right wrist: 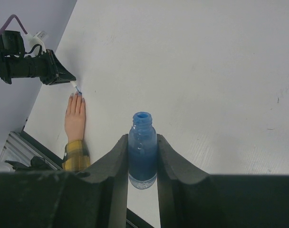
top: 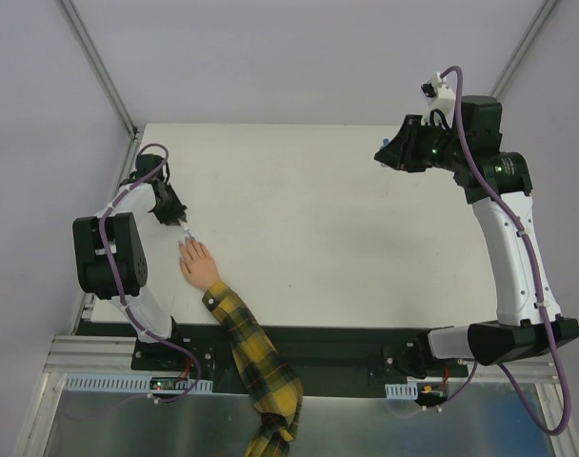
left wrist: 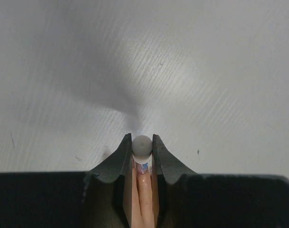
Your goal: Paint the nails
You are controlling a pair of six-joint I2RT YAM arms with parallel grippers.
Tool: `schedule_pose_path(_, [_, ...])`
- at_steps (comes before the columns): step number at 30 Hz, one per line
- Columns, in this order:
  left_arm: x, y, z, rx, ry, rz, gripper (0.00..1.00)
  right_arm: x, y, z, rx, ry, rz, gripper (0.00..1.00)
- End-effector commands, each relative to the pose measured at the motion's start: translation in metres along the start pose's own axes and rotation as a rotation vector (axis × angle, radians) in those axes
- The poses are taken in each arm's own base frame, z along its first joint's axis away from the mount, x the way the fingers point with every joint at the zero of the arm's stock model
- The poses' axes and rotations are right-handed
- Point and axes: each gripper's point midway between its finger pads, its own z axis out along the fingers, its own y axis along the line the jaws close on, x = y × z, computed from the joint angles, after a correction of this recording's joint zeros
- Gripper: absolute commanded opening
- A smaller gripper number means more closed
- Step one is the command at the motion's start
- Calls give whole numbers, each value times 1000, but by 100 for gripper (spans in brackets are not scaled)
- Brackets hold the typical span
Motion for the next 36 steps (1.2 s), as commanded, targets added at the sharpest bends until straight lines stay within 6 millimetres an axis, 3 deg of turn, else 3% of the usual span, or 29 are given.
schedule_pose_path(1, [2,2,-5,17,10,7,0,-11,6,-4,-25,-43,-3,0])
schedule_pose_path(11, [10,5,-14,23,6,13,0,-11,7,-4,-30,-43,-3,1])
schedule_pose_path(22, [-5,-2,-27,37,-45,22,0,-10,8,-3,-40,-39,2,0])
schedule_pose_path(36, [-4,3,-15,7,-10,12,0,-10,8,-4,-37,-41,3,0])
